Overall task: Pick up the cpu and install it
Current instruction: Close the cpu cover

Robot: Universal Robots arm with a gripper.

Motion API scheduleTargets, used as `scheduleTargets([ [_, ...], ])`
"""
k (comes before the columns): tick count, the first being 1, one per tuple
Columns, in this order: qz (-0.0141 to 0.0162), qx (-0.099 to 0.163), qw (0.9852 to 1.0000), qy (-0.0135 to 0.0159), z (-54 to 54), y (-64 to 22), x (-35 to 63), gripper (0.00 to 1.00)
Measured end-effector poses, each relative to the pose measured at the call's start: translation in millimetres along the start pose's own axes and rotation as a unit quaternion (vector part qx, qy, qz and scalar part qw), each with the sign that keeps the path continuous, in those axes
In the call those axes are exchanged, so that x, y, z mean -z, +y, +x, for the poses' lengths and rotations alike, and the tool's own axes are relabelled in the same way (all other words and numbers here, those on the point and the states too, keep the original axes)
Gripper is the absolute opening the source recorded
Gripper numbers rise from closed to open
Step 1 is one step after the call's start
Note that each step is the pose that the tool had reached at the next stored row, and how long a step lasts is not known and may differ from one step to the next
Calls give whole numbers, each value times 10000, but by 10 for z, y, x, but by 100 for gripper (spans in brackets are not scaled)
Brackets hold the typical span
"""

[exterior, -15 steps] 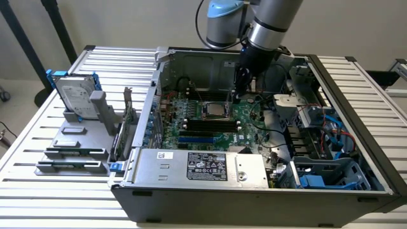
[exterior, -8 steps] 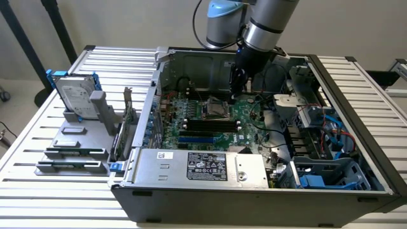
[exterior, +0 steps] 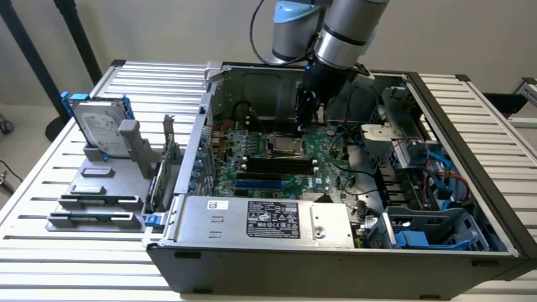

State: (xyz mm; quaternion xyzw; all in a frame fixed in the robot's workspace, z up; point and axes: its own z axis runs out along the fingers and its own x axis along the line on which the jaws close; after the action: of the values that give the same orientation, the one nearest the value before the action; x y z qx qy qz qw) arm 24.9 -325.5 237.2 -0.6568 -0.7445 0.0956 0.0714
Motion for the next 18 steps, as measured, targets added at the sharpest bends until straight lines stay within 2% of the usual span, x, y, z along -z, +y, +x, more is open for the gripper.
scheduleTargets([
  [4, 98, 15, 9999, 13, 11, -81, -28, 11],
  [8, 182, 23, 9998, 38, 27, -200, -64, 11],
  [10, 210, 28, 9998, 53, 36, -270, -85, 11],
  [12, 217, 34, 9997, 79, 43, -323, -102, 11],
  [14, 210, 51, 9997, 139, 48, -355, -115, 11],
  [18, 185, 92, 9993, 327, 55, -409, -144, 11],
])
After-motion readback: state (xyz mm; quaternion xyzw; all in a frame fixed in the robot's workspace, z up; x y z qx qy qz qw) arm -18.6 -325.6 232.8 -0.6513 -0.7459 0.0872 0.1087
